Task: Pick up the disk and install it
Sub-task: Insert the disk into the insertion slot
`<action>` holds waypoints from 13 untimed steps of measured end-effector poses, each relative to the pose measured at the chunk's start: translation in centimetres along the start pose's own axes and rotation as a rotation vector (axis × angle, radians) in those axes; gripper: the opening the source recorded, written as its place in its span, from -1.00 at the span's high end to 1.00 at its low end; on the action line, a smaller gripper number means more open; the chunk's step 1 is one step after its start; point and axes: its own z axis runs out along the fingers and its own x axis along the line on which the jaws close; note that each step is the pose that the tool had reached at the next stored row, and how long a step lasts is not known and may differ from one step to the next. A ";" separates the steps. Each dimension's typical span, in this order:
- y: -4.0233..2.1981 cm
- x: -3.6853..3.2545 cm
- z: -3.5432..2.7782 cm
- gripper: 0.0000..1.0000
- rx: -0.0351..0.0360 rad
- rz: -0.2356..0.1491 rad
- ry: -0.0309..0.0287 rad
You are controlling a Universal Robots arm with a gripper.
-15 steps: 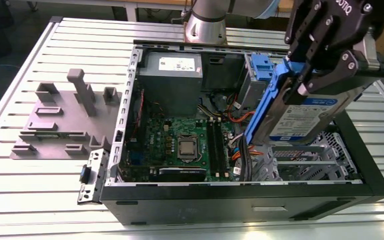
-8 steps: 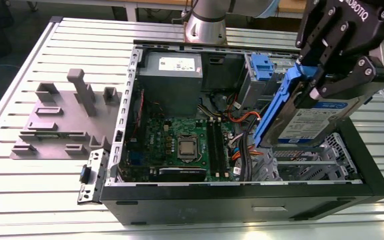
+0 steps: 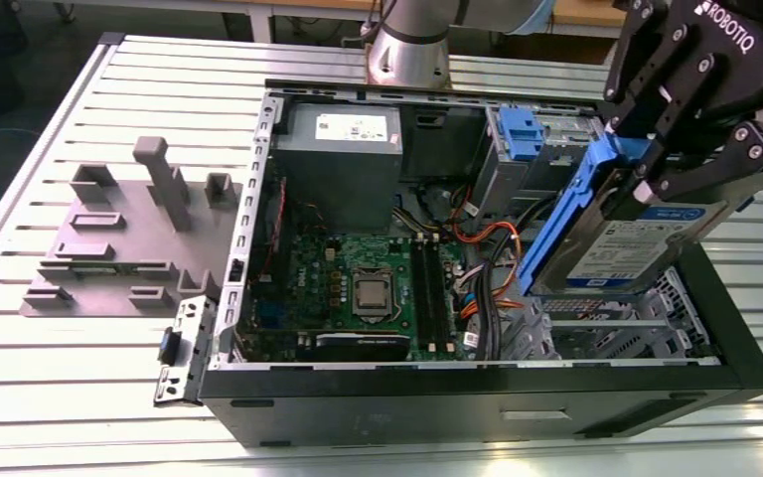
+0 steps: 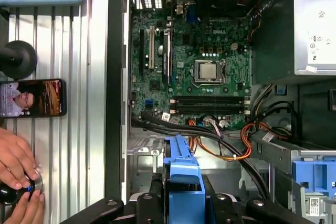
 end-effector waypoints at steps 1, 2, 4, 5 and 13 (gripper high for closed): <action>-0.14 0.00 0.06 0.27 0.0000 0.000 0.0000; -0.30 0.01 0.11 0.27 0.0000 0.000 -0.0001; -0.62 0.02 0.22 0.27 0.0000 0.000 0.0000; -0.77 0.02 0.29 0.27 0.0000 0.000 0.0000; -1.61 0.14 0.68 0.27 0.0000 0.000 0.0001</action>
